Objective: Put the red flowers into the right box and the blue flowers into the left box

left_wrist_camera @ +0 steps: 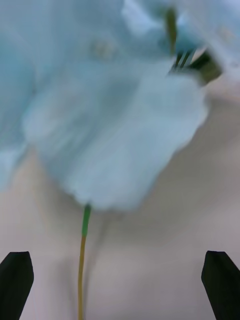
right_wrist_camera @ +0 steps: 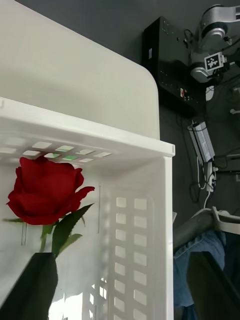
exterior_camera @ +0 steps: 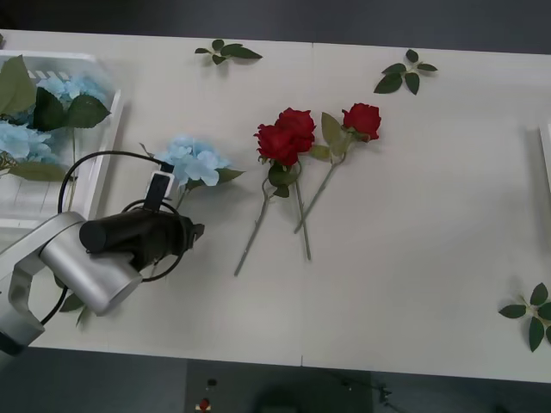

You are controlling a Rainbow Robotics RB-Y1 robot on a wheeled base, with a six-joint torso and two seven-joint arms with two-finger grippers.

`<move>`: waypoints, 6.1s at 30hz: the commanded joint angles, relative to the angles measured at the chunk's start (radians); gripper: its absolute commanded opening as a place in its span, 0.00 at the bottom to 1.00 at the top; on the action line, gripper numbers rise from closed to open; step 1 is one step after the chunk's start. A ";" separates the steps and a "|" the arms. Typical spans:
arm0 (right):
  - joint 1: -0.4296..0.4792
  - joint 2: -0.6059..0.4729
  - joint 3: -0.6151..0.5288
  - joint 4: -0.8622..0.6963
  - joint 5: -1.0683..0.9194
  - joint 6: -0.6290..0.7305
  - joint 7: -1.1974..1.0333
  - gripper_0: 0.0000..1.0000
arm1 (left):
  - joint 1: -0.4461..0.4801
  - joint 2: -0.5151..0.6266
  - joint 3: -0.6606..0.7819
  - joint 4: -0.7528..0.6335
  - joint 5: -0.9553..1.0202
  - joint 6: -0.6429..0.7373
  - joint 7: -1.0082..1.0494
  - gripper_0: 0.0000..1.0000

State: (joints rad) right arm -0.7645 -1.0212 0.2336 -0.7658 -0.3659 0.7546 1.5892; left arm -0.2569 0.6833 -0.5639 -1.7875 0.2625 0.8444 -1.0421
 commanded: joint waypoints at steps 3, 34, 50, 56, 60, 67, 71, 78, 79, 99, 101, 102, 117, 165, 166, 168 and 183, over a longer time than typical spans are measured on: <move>-0.041 -0.008 -0.016 -0.113 -0.142 0.144 -0.008 1.00 | -0.070 -0.036 0.026 -0.001 -0.035 0.002 -0.033 0.98; -0.038 0.609 -0.020 -0.576 -0.079 0.525 -0.604 1.00 | -0.108 -0.139 0.030 0.174 -0.106 -0.099 -0.013 0.00; -0.081 0.806 0.001 -0.366 0.229 0.384 -0.853 1.00 | -0.067 0.051 0.348 -0.248 0.167 -0.097 -0.021 0.00; -0.164 0.839 -0.010 -0.170 0.254 0.278 -0.870 1.00 | -0.058 0.176 0.538 -0.253 0.235 -0.099 -0.035 0.00; -0.205 0.853 -0.023 -0.078 0.255 0.210 -0.874 1.00 | -0.024 0.311 0.607 -0.233 0.316 -0.097 -0.039 0.00; -0.260 0.868 -0.030 0.046 0.262 0.147 -0.873 1.00 | 0.131 0.438 0.771 -0.179 0.497 -0.099 -0.150 0.00; -0.299 0.882 -0.037 0.143 0.289 0.114 -0.873 1.00 | 0.228 0.443 0.869 -0.128 0.586 -0.097 -0.306 0.00; -0.338 0.895 -0.051 0.247 0.306 0.077 -0.867 1.00 | 0.245 0.443 0.901 -0.012 0.641 -0.099 -0.473 0.01; -0.340 0.897 -0.051 0.249 0.308 0.077 -0.865 0.95 | 0.243 0.443 0.904 -0.006 0.644 -0.097 -0.487 0.03; -0.338 0.894 -0.051 0.240 0.292 0.066 -0.861 0.00 | 0.150 0.409 0.771 -0.216 0.821 -0.097 -0.533 0.94; -0.340 0.880 -0.051 0.218 0.292 0.074 -0.851 0.00 | 0.114 0.381 0.757 -0.240 0.819 -0.097 -0.535 0.94; -0.338 0.871 -0.051 0.203 0.291 0.084 -0.838 0.00 | 0.096 0.371 0.748 -0.250 0.819 -0.097 -0.538 0.94; -0.329 0.477 -0.071 -0.036 -0.018 0.330 -0.267 0.00 | -0.223 0.231 0.257 -0.064 0.773 -0.097 -0.547 0.94; -0.029 0.029 -0.140 -0.066 0.117 0.140 0.144 1.00 | -0.461 -0.321 -0.083 0.448 0.121 0.148 -0.523 0.94; -0.029 0.029 -0.142 -0.069 0.104 0.140 0.144 1.00 | -0.462 -0.327 -0.083 0.454 0.124 0.150 -0.523 0.93; -0.029 0.029 -0.140 -0.079 0.055 0.147 0.153 1.00 | -0.461 -0.337 -0.083 0.461 0.123 0.150 -0.523 0.94; -0.029 0.135 -0.255 -0.267 -0.485 0.506 0.038 1.00 | -0.449 -0.375 -0.083 0.461 0.123 0.189 -0.532 0.91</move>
State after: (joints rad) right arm -0.7737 -0.9185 0.0234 -1.0015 -0.8027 1.2472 1.7185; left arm -0.7058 0.3137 -0.6593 -1.3135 0.3873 1.0309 -1.5439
